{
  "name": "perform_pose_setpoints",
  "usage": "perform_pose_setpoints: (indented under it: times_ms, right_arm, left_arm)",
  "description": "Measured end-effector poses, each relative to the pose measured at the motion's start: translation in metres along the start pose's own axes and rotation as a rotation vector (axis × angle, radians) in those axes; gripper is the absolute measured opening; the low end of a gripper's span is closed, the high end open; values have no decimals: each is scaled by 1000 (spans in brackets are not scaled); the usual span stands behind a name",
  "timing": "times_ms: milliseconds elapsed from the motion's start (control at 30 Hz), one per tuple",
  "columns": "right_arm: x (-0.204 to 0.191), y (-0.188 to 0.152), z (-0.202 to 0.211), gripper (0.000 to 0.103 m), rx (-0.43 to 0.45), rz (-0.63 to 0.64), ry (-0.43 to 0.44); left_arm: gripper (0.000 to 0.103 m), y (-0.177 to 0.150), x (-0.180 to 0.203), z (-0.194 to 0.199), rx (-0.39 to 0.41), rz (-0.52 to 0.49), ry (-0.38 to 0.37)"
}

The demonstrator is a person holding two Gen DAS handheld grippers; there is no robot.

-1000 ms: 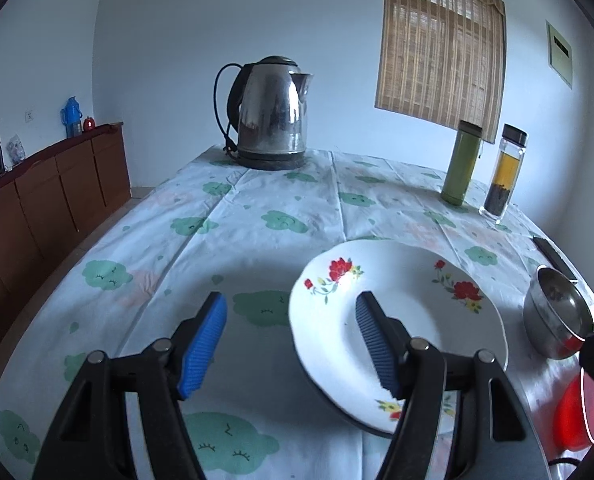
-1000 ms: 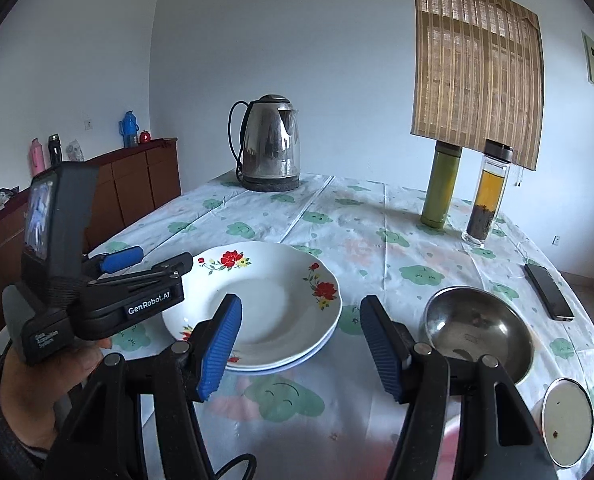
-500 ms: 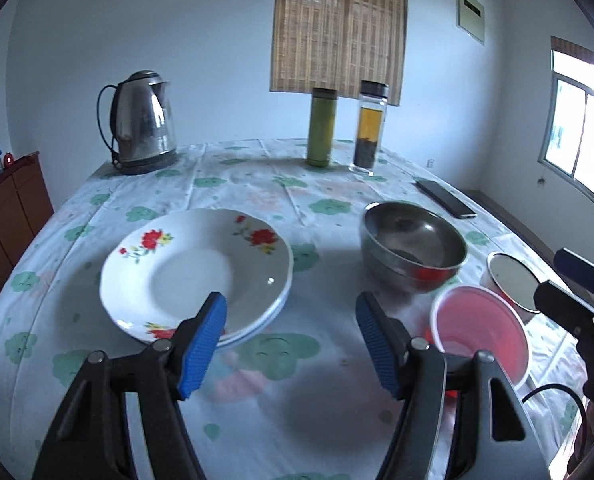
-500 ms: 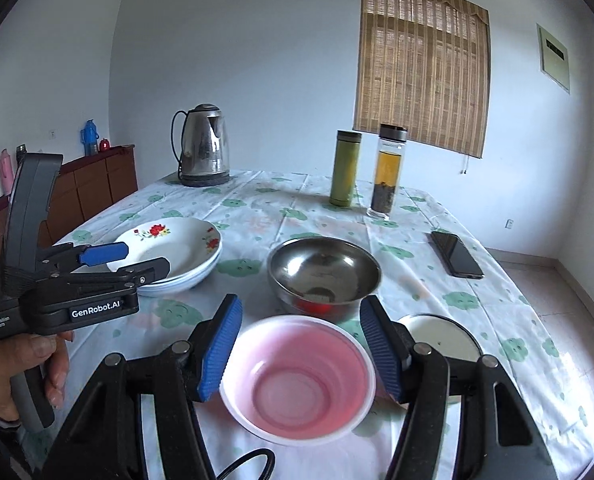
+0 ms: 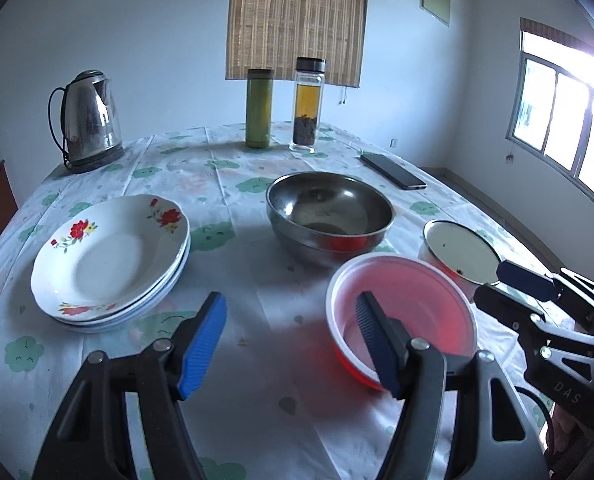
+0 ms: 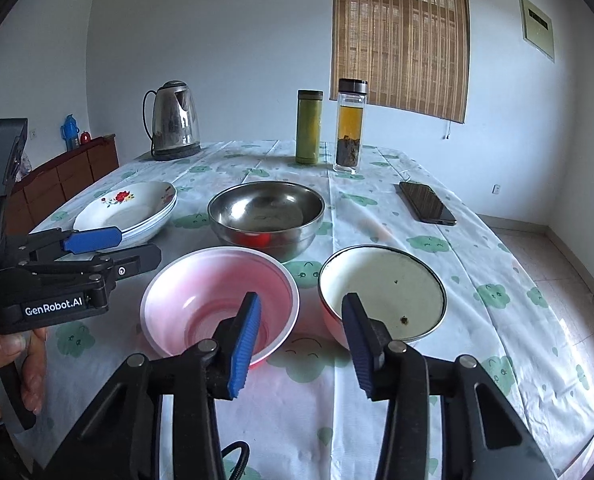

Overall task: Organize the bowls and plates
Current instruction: 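Close the left gripper on the pink plastic bowl rim, then lift the pink plastic bowl with the left gripper over the steel bowl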

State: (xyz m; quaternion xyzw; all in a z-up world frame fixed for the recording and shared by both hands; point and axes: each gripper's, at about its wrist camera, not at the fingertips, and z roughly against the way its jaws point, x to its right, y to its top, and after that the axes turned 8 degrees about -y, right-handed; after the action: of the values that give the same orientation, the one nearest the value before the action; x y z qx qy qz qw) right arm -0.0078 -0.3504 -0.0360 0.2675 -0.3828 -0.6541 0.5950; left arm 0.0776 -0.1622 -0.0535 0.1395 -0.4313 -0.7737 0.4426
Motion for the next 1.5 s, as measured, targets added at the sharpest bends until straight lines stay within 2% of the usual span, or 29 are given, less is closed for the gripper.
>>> perform_pose_setpoints:
  times_ms: [200,267,467,700,867,1500]
  right_arm:
    - [0,-7,-7,36,-21,-1,24]
    - [2,-9,-9,35,-29,-7,32]
    - [1,-12,-19,34,-52,-12,45]
    - [-2,-13,-21,29,-58,-12,63]
    - [-4,-13,-22,22,-50,-10,73]
    - [-8,-5,-16,19,-19,-8,78]
  left_arm:
    - [61,-3,4,-3,1,4,-12]
    - [53,-4,6,-6,-8,-2,-22]
    - [36,-7,13,-14,-40,-20,-51]
    - [27,-10,17,-17,-53,-25,-69]
    - [15,-9,19,-18,-58,-23,-86]
    - [14,-1,16,-10,-28,-7,-74]
